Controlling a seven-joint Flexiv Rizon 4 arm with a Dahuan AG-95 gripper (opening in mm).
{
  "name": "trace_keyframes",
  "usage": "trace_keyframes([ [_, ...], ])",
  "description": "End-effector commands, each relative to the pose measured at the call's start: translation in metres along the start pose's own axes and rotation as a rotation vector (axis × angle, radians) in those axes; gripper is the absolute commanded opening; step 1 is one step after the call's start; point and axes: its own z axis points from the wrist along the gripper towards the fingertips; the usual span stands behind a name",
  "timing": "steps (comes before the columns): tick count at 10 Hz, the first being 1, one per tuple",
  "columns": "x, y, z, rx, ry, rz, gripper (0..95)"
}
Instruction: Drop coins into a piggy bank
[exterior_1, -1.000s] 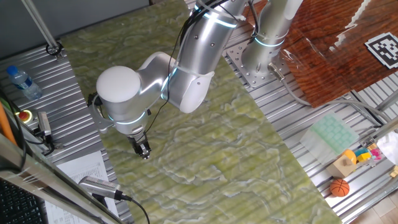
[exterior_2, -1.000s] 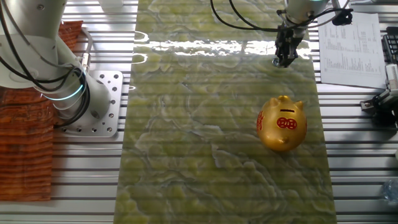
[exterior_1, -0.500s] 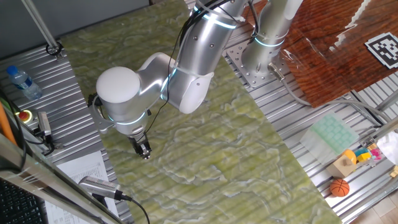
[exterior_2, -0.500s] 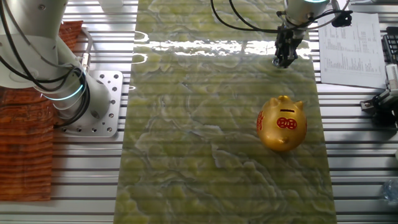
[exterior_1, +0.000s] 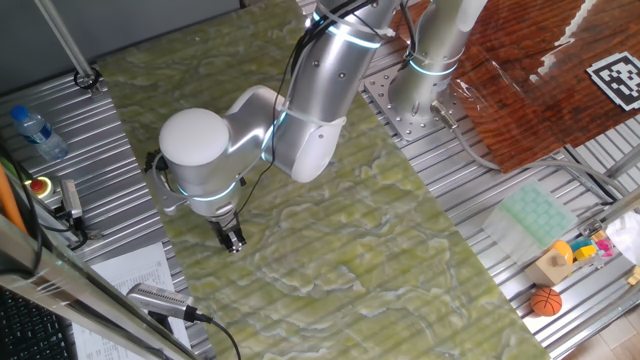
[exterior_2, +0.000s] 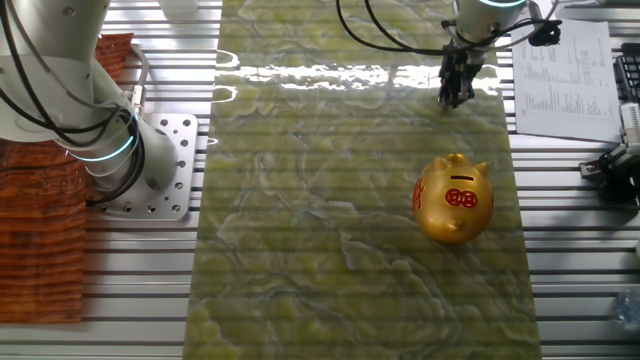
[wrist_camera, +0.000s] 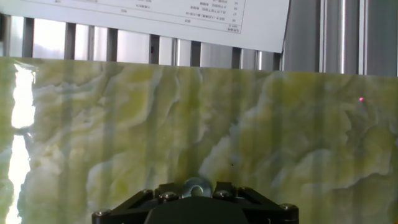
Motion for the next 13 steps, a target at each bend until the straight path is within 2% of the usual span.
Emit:
trace_keyframes([
  [1,-0.0014,0.0011,0.0012,-0.002,-0.004,-0.003,19.0],
  [2,-0.0014,0.0011,0.0016,-0.004,-0.007,-0.004,19.0],
  [4,-0.0021,0.0018,-0.0016,-0.002,-0.008,-0.015,57.0],
  [9,-0.0023,0.0019,-0.0007,-0.001,-0.007,-0.010,57.0],
  [10,-0.0023,0.0019,-0.0007,-0.001,-0.006,-0.008,38.0],
  [13,-0.0022,0.0018,0.0012,0.000,-0.006,-0.006,38.0],
])
